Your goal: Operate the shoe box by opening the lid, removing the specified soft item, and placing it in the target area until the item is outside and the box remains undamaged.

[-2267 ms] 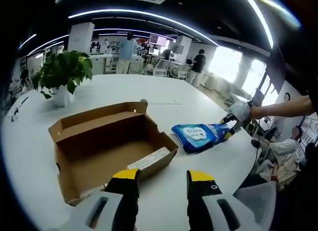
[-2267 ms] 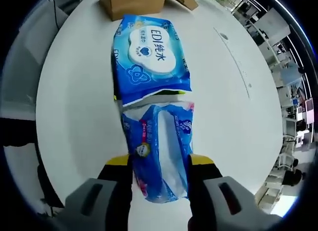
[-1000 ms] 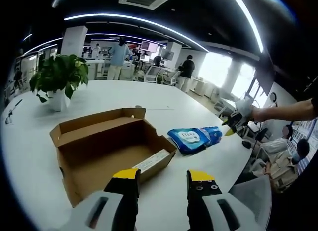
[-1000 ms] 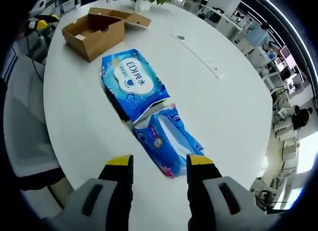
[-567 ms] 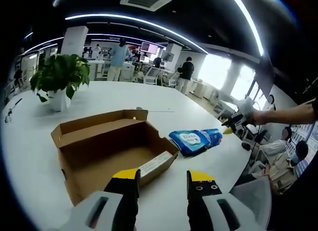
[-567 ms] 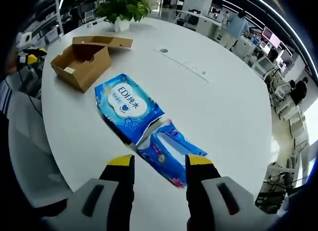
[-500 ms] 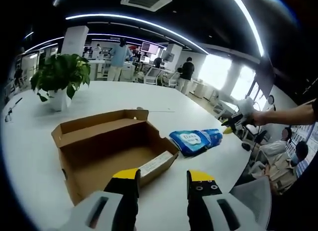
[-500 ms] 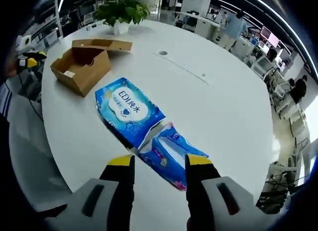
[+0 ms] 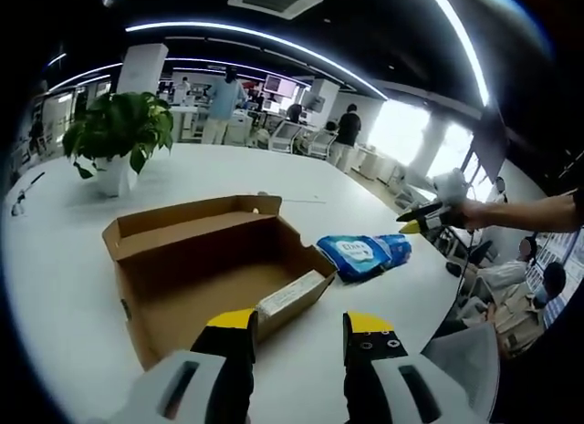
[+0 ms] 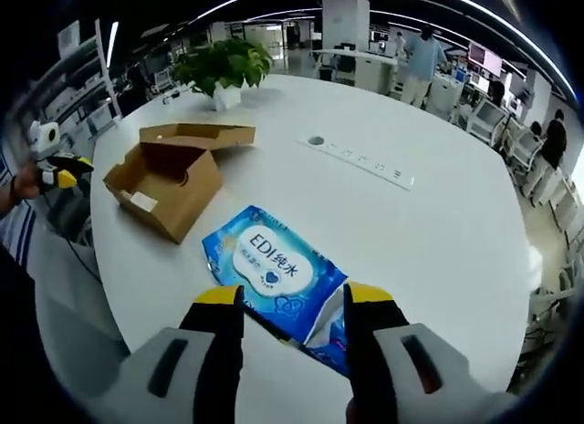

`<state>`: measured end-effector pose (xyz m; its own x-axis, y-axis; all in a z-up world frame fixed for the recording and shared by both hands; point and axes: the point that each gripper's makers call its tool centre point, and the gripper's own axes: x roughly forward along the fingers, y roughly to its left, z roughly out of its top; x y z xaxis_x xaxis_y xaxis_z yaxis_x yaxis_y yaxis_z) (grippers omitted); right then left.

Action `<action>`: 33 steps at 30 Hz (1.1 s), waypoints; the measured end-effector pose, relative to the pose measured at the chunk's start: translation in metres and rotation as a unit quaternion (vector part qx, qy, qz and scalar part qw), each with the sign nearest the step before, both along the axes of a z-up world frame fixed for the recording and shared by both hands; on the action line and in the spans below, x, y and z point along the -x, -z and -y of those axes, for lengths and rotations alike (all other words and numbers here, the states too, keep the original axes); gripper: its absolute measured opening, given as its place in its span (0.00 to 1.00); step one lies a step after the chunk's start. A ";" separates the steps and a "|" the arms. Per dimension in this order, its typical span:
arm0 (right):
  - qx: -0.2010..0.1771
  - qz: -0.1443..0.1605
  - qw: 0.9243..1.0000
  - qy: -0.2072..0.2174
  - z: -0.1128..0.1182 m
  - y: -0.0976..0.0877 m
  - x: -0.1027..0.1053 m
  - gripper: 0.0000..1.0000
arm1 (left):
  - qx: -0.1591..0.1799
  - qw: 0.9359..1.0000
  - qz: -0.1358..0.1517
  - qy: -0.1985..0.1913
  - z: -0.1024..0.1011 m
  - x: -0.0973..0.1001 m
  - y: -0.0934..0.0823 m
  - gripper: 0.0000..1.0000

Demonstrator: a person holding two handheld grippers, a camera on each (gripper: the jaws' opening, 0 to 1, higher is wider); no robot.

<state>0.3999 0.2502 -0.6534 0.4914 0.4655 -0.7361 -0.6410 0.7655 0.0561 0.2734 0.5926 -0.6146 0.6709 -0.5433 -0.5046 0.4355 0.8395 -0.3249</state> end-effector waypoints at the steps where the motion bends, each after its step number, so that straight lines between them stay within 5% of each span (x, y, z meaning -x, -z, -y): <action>1: -0.003 0.000 1.000 -0.003 -0.005 0.000 -0.002 0.42 | 0.001 1.000 0.000 -0.001 -0.001 0.000 -0.001 0.38; 13: -0.037 0.008 0.998 -0.044 -0.067 -0.007 -0.010 0.44 | 0.002 1.000 0.003 -0.011 -0.010 -0.003 -0.001 0.38; 33: -0.058 -0.004 0.990 -0.130 -0.173 -0.002 0.006 0.47 | 0.016 1.000 0.002 -0.026 -0.017 0.002 0.006 0.38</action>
<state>0.3936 0.4231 -0.6516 0.3380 0.6571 -0.6738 -0.8145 0.5629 0.1405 0.2710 0.6098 -0.6205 0.7004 -0.5237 -0.4849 0.3933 0.8502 -0.3501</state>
